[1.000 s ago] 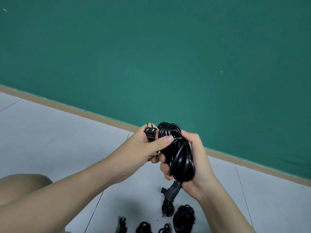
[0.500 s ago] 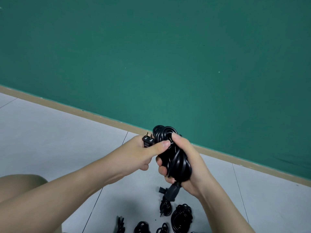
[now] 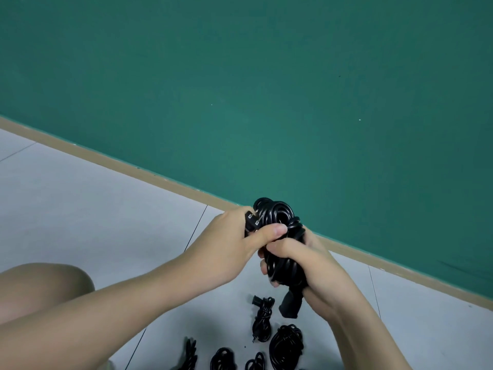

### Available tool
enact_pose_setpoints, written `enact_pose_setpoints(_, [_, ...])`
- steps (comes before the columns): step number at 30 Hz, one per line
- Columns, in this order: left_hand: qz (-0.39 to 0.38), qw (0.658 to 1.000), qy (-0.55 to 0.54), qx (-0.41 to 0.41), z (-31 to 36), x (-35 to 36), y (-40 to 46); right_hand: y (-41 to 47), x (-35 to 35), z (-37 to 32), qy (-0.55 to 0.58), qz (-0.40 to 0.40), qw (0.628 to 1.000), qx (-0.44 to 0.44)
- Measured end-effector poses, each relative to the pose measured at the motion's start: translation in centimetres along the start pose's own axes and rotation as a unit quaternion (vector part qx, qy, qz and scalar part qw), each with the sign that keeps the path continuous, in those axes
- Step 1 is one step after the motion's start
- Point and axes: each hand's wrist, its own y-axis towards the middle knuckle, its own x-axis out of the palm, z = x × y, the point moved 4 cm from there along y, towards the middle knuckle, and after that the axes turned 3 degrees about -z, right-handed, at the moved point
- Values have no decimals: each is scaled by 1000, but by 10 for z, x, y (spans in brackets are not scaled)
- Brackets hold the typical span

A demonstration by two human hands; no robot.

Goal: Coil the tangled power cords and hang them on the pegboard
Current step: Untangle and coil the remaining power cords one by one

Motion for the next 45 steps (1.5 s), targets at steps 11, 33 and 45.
enact_pose_setpoints(11, [-39,985,71,149,14,-5,-12,4,-14,-12,152,-36,987,-26])
enact_pose_setpoints(33, [29,973,158,166,12,-11,-4,2,-16,-5,58,32,992,-104])
enact_pose_setpoints(45, [2,975,139,171,17,-20,-11,9,-5,-3,124,-46,985,-107])
